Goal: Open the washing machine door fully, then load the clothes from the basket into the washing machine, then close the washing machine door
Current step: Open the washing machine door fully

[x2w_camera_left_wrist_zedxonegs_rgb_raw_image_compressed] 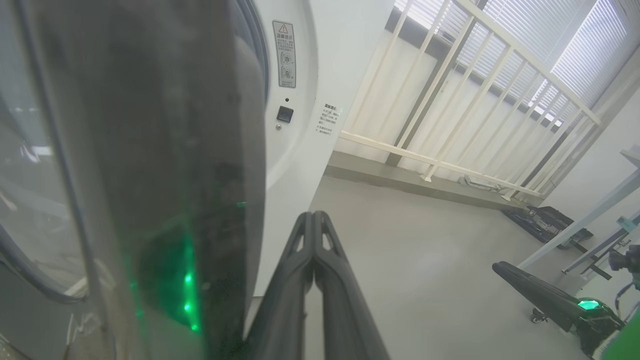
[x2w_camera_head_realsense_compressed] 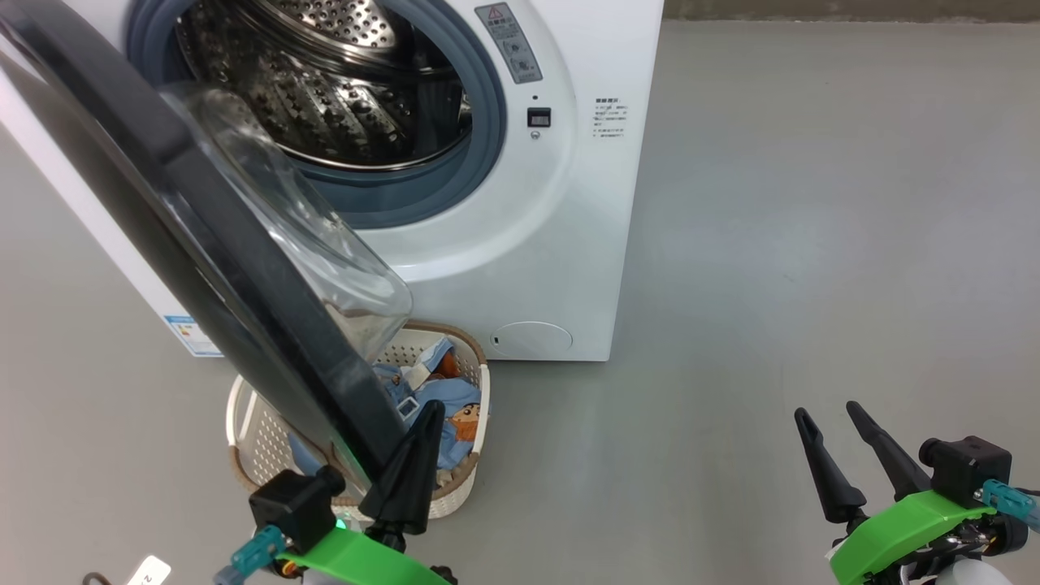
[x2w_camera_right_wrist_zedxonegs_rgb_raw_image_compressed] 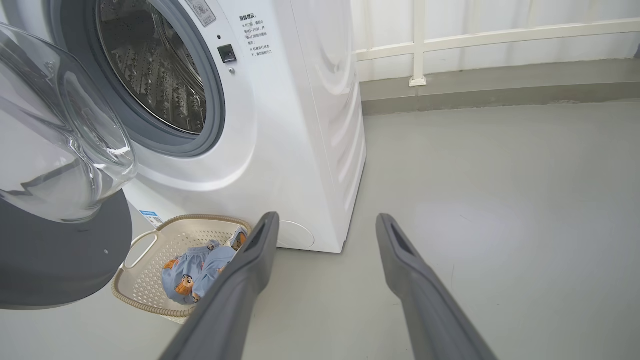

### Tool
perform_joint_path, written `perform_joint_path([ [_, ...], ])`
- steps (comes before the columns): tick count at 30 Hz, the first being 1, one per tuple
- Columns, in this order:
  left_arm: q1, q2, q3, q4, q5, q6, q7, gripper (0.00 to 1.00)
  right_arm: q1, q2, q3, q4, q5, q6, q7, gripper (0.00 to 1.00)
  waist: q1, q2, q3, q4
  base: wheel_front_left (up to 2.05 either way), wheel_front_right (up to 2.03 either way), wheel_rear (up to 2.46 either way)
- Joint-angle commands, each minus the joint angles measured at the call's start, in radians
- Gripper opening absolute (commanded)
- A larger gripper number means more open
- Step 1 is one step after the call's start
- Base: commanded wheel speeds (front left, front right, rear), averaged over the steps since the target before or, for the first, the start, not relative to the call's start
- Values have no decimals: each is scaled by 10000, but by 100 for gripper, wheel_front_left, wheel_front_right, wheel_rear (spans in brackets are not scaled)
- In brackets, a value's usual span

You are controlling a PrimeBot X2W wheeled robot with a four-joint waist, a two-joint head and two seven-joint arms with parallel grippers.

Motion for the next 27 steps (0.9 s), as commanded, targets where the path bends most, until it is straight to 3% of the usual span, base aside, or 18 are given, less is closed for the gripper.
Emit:
perform_joint_path([
  [1, -446, 78, 466, -108, -85, 58, -119, 0, -71, -183, 225, -231, -51, 16, -120, 100, 0, -1, -14, 28, 0, 0, 0],
  [27, 97, 238, 1140, -398, -48, 180, -218, 0, -91, -306, -355, -587, -461, 16, -120, 100, 0, -1, 205, 1165, 0, 0, 0],
])
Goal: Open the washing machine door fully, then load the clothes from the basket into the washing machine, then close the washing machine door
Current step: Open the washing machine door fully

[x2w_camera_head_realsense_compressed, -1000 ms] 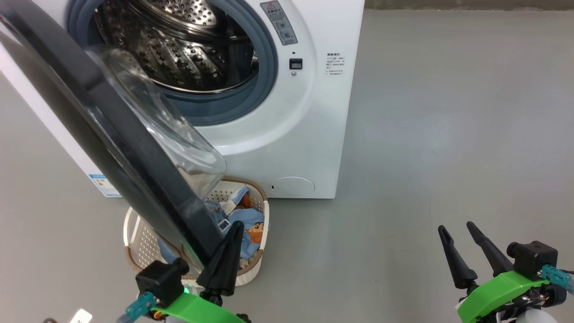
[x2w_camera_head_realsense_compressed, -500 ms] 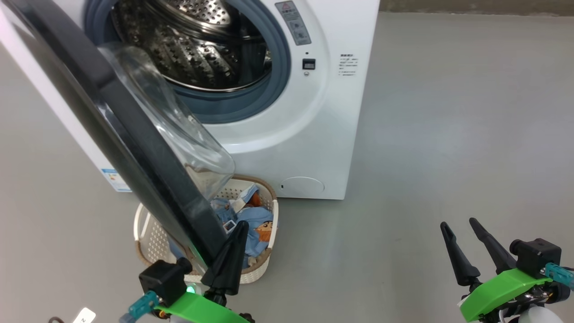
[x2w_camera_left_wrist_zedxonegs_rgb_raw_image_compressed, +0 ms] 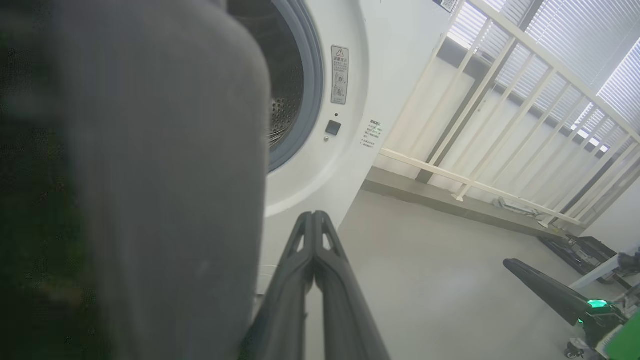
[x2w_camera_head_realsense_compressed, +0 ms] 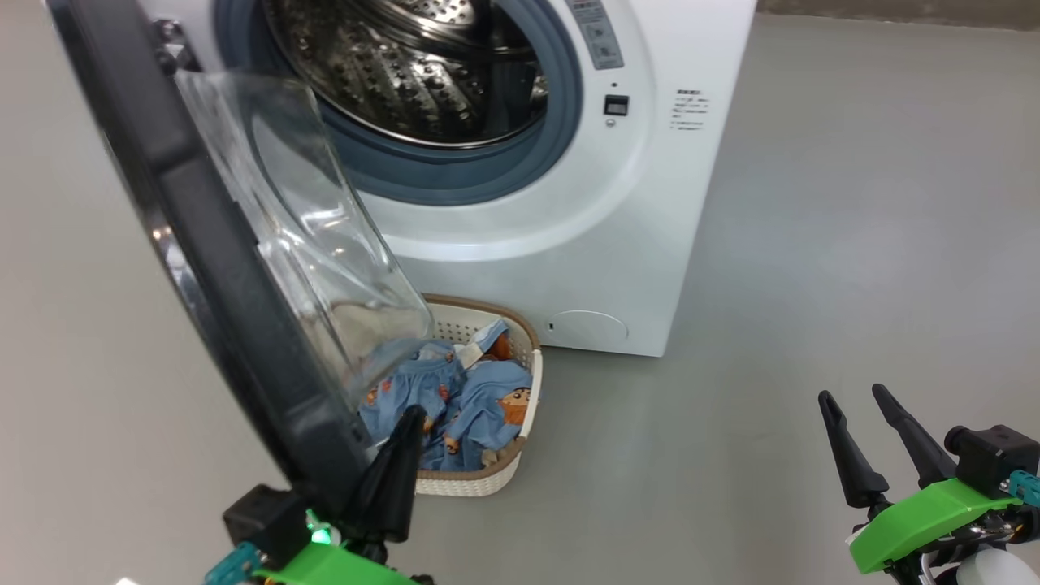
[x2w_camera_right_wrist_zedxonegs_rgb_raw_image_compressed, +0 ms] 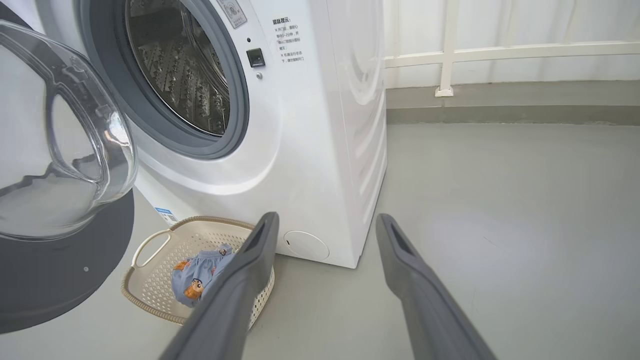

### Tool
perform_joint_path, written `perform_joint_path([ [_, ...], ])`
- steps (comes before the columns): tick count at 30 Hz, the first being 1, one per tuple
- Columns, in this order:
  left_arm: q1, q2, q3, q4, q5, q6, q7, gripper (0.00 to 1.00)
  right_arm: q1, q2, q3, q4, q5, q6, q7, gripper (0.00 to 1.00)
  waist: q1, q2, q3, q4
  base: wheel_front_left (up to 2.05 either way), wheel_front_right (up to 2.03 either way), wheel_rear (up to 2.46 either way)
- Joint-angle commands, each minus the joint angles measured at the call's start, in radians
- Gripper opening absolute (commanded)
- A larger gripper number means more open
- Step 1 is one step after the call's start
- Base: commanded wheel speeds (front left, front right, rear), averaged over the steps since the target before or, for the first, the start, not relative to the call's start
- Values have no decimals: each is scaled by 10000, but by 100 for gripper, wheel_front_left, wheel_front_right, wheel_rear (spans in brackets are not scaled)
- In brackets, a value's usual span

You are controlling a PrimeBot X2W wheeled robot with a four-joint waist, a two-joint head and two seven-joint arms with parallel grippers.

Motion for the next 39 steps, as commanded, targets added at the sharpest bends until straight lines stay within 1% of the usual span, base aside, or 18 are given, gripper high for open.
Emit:
perform_joint_path([
  [1, -103, 339, 716, -300, -3, 285, -130, 0, -80, -178, 128, -270, -200, 16, -120, 100, 0, -1, 13, 140, 0, 0, 0],
  [9, 725, 594, 971, -1234, 53, 769, -38, 0, -64, -229, 57, -298, -216, 16, -120, 100, 0, -1, 88, 592, 0, 0, 0],
  [18, 1155, 923, 1408, -1914, 41, 1262, 164, 0, -139, -267, 50, -305, -253, 16, -120, 100, 0, -1, 172, 1056, 0, 0, 0],
  [22, 1336, 1048, 1676, -2019, -18, 1446, 170, 0, -125, -219, 27, -357, -334, 16, -120, 100, 0, -1, 206, 1186, 0, 0, 0],
  [29, 1510, 1277, 2055, -2060, -66, 1611, 130, 0, -34, -180, 7, -361, -355, 16, -120, 100, 0, -1, 95, 1348, 0, 0, 0],
  [34, 1589, 1479, 2573, -2078, -101, 1891, 87, 0, 33, -148, 48, -371, -343, 16, -120, 100, 0, -1, 22, 1428, 0, 0, 0],
  [39, 1598, 1707, 2990, -1999, -151, 2003, 55, 0, 71, -141, 56, -374, -337, 16, -120, 100, 0, -1, -22, 1480, 0, 0, 0],
])
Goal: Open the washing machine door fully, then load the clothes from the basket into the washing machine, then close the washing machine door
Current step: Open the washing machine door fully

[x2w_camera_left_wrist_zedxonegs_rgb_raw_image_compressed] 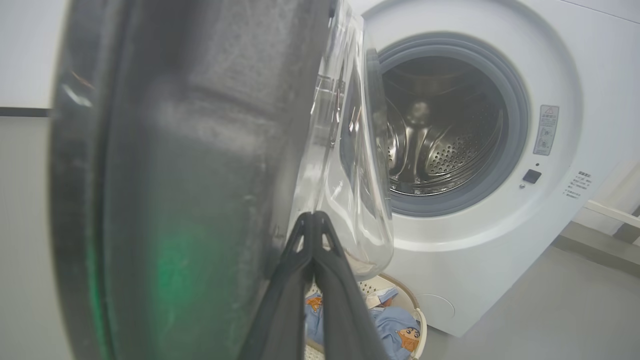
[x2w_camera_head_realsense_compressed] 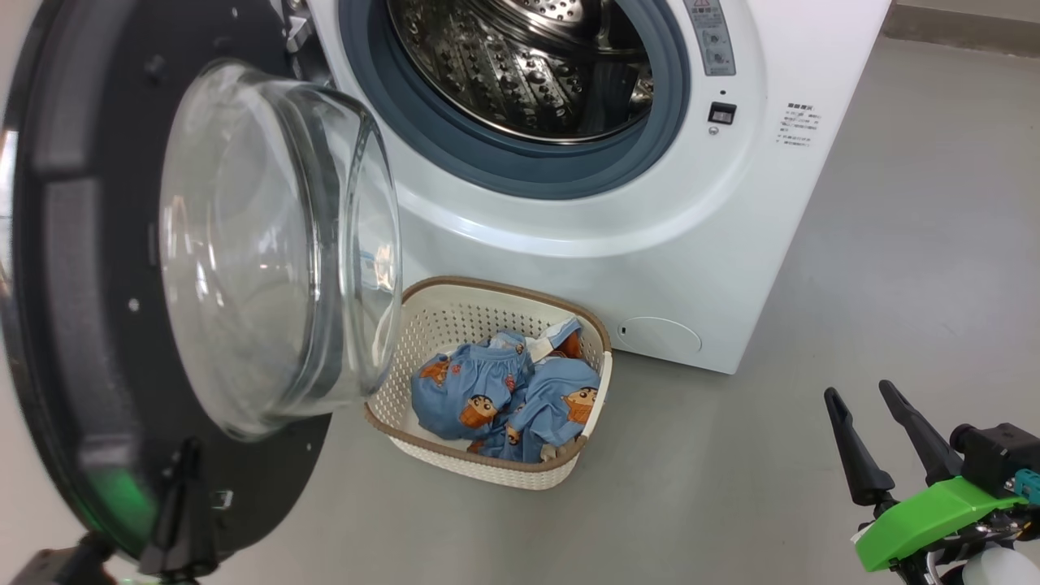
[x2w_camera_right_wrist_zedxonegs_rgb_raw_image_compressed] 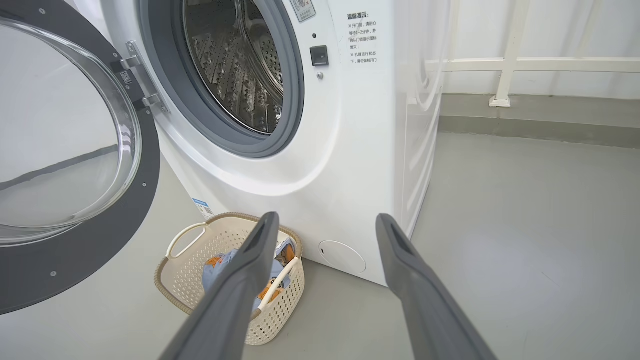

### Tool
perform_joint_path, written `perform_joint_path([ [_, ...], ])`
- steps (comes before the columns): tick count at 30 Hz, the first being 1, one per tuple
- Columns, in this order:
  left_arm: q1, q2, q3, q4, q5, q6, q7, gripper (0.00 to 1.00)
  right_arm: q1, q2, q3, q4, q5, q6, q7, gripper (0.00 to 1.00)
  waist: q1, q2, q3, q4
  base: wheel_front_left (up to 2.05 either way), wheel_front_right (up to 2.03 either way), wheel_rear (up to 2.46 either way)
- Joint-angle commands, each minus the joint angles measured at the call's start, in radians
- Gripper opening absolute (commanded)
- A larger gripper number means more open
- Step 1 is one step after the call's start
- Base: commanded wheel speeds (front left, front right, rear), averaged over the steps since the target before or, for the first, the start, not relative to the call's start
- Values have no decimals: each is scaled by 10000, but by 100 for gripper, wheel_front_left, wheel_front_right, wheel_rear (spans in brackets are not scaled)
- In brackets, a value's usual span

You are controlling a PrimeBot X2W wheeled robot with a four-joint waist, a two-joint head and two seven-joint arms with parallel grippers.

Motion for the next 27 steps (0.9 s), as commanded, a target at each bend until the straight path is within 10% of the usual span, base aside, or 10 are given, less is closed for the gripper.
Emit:
perform_joint_path([
  [1, -195, 319, 591, -180, -81, 135, -139, 0, 65, -113, 207, -258, -58, 16, -120, 100, 0, 0, -15, 17, 0, 0, 0],
  [27, -2682, 1741, 3452, 3173, 9, -192, -322, 0, -322, -327, 384, -276, -48, 16, -120, 100, 0, 0, 791, -47, 0, 0, 0],
])
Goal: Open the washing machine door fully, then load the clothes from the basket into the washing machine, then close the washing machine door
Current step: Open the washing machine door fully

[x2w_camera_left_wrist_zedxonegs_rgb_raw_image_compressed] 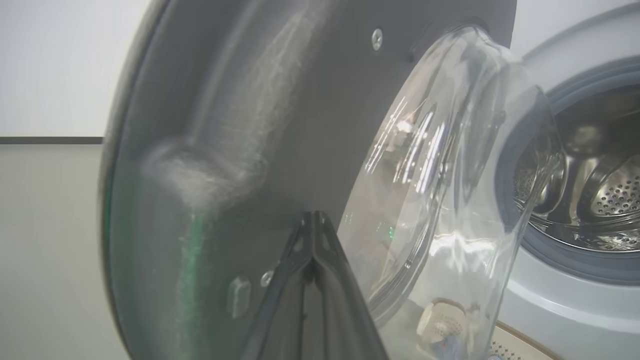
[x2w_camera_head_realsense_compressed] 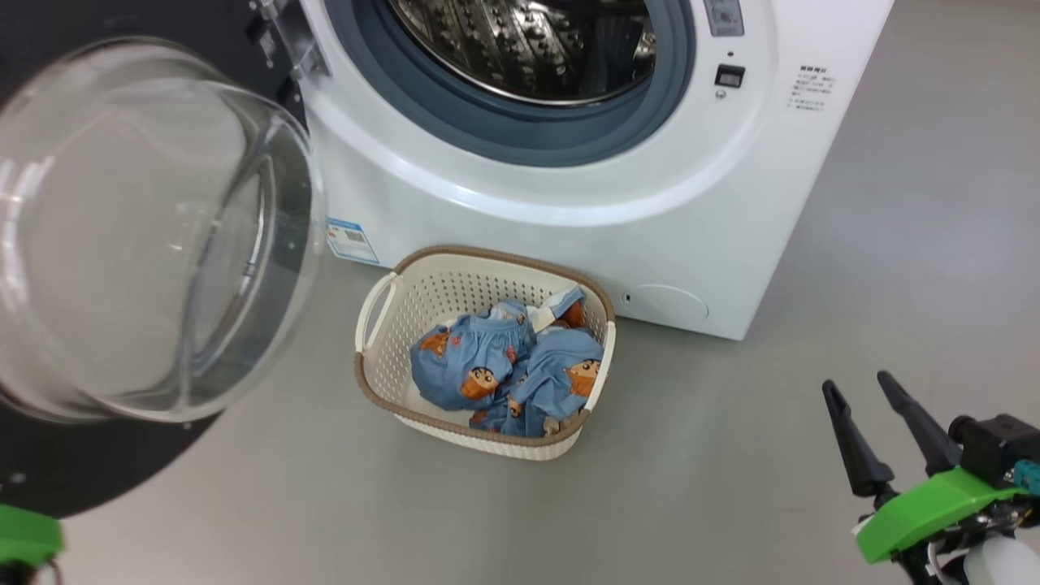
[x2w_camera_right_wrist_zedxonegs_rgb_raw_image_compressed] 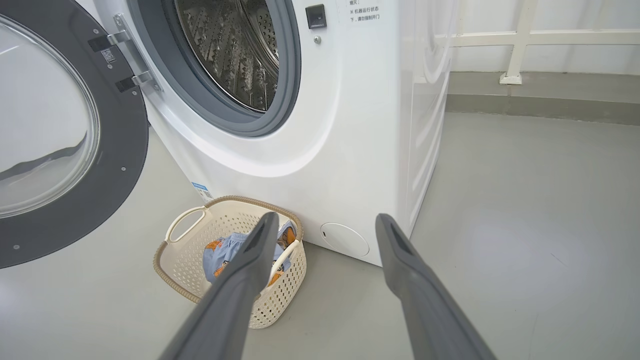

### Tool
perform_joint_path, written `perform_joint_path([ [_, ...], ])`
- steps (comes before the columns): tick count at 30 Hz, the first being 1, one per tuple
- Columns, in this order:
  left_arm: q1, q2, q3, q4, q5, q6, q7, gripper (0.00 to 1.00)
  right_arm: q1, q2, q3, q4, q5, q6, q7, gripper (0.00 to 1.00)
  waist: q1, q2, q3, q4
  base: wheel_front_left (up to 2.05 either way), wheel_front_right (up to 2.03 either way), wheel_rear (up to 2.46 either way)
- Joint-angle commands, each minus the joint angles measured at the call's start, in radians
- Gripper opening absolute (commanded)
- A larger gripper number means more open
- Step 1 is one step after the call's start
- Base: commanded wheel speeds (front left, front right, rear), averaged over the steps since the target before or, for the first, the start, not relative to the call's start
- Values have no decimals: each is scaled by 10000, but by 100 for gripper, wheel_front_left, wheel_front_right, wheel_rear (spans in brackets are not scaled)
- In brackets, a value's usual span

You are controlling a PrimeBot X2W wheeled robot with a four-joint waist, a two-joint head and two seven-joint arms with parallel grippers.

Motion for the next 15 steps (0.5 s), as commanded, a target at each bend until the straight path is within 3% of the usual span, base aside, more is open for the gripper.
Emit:
perform_joint_path([
  [1, -616, 700, 680, 31, 147, 12, -132, 0, -277, -210, 222, -226, -54, 16, -120, 100, 0, -1, 168, -48, 0, 0, 0],
  [15, -2964, 1623, 2530, 3043, 1033, -859, -134, 0, -1052, -503, 365, -242, -170, 16, -120, 100, 0, -1, 1334, -366, 0, 0, 0],
])
